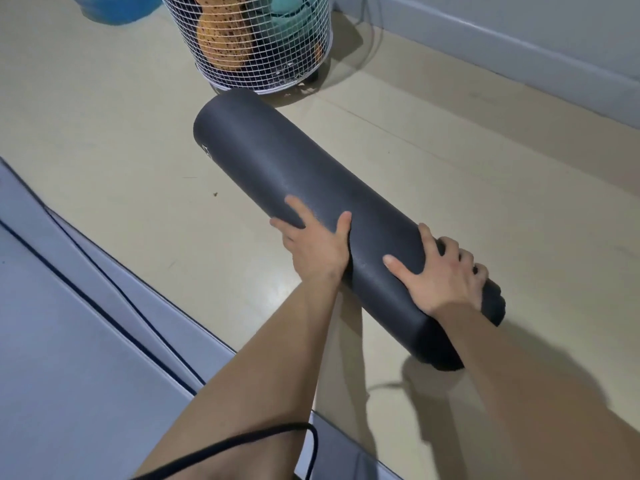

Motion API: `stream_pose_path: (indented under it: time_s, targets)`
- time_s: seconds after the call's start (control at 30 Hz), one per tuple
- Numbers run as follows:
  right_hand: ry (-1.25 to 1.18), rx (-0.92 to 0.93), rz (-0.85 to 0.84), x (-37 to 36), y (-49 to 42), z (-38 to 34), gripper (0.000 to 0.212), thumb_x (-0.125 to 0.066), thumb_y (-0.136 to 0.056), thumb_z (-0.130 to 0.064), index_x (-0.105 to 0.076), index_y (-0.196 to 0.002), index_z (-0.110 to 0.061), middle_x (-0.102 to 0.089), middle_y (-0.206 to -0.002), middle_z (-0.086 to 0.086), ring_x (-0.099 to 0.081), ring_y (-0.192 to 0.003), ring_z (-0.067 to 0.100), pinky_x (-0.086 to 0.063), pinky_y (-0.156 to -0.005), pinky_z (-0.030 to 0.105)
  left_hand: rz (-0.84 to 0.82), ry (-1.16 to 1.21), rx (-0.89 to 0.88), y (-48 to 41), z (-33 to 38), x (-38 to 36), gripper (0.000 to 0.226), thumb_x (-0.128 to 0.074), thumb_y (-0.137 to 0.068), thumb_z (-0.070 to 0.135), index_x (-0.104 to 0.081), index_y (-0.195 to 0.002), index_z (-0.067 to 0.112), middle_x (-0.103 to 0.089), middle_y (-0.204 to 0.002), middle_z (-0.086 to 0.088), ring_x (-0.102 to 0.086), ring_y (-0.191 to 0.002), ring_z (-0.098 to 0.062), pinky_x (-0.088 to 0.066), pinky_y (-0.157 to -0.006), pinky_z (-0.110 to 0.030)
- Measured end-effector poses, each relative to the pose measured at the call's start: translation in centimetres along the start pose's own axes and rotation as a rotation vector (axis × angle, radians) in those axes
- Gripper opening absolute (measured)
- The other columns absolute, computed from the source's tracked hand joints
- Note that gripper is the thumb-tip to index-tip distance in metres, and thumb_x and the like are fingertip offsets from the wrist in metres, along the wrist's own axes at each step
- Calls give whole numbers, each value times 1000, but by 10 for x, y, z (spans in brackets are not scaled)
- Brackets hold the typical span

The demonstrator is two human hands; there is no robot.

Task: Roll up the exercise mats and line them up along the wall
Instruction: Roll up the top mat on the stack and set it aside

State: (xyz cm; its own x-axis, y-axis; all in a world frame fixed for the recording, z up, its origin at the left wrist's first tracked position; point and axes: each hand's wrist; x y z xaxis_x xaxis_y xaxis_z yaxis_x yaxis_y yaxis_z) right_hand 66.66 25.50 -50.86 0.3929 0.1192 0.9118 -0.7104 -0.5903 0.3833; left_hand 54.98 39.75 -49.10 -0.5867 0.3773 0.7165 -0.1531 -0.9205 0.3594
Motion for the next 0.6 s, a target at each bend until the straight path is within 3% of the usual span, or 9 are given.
stream_pose_path:
  time_s: [0.07, 0.13, 0.23, 0.33, 0.43, 0.53, 0.6]
  targets:
    - [-40, 119, 8, 7, -3, 8, 80, -13, -91, -84, -2, -161, -47, -25, -166, 6, -27, -149, 35, -24, -118, 55, 22, -145, -142, 14, 4, -9, 82, -43, -102, 61, 1, -166, 32, 18, -170, -20, -4, -154, -46, -40, -112, -54]
    - [-33, 275, 27, 11, 1, 12, 73, -15, -97, -75, 0, -162, -46, -19, -169, 6, -22, -152, 32, -23, -121, 54, -6, -224, -215, 33, 1, -15, 74, -37, -104, 61, -3, -165, 36, 21, -171, -11, 6, -156, -46, -42, -110, -53]
    - [107, 450, 27, 9, 21, 20, 95, -33, -87, -84, 9, -162, -42, 0, -172, 9, -9, -156, 33, -18, -122, 56, -43, -269, -255, 64, -14, -20, 73, -35, -105, 61, -2, -165, 37, 21, -172, -4, 8, -157, -40, -40, -113, -52]
    - [162, 518, -37, 11, 30, 25, 123, -55, -71, -87, 18, -160, -42, 17, -171, 9, 5, -158, 33, -12, -124, 57, -58, -255, -278, 92, -29, -21, 68, -37, -105, 59, -7, -164, 42, 16, -173, 0, -1, -158, -33, -47, -109, -53]
    - [145, 538, -109, 25, 29, 27, 127, -60, -71, -85, 24, -157, -45, 22, -171, 5, 9, -158, 31, -10, -126, 56, -100, -267, -292, 112, -27, -20, 66, -43, -104, 54, -14, -162, 46, 12, -173, 1, -18, -156, -28, -53, -100, -49]
    - [181, 525, -158, 41, 29, 22, 126, -63, -72, -83, 19, -159, -43, 14, -171, 8, 1, -158, 35, -14, -123, 59, -140, -254, -262, 124, -16, -15, 68, -50, -102, 45, -19, -163, 42, 7, -174, -1, -39, -147, -27, -51, -99, -38]
    - [192, 501, -133, 51, 30, 11, 122, -66, -74, -77, 6, -162, -34, -2, -169, 15, -12, -154, 38, -20, -120, 59, -140, -236, -218, 131, -11, -9, 66, -49, -103, 39, -21, -163, 39, -5, -174, -1, -38, -149, -25, -45, -105, -37]
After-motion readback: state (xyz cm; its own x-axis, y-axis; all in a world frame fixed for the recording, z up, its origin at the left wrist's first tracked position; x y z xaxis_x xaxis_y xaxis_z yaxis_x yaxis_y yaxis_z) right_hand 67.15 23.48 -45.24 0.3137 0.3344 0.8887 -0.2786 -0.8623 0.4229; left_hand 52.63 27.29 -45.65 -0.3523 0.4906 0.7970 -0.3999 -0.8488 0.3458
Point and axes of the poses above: each hand's wrist, its own y-axis away from the middle knuckle, its own x-axis out of the back of the hand, z = x × y
